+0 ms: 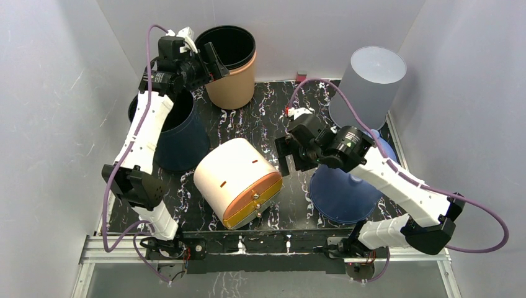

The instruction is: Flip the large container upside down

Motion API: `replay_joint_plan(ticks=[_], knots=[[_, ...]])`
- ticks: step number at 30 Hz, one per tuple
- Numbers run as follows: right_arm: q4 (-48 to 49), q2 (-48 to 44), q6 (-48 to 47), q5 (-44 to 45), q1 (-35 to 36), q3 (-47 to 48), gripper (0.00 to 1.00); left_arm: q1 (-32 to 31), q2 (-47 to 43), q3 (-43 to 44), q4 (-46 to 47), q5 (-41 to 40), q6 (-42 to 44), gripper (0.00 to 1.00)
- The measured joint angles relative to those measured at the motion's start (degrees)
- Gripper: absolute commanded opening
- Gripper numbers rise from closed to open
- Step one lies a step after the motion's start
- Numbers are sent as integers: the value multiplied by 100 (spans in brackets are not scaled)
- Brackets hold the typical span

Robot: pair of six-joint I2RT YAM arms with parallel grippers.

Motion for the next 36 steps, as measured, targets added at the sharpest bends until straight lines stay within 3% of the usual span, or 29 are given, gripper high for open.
replay_joint_plan(ticks=[13, 20, 24, 27, 32, 36], knots=[[-776, -138, 527, 1399, -57, -713, 98, 0, 105, -175, 136, 291, -68, 98], [-577, -111, 424, 1958, -1703, -957, 98, 0, 101, -192, 151, 358, -59, 98], [-424, 46, 278, 2090, -2111, -909, 98, 0, 63, -328, 251, 472, -59, 98], [-144, 240, 87, 1733, -2173, -662, 98, 0, 61, -389, 247, 503, -46, 98], [1058, 254, -149, 133, -2103, -380, 98, 2, 61, -337, 116, 426, 87, 98], [1967, 299, -195, -1080, -1947, -374, 98, 2, 35, -9, -385, -186, 363, 98]])
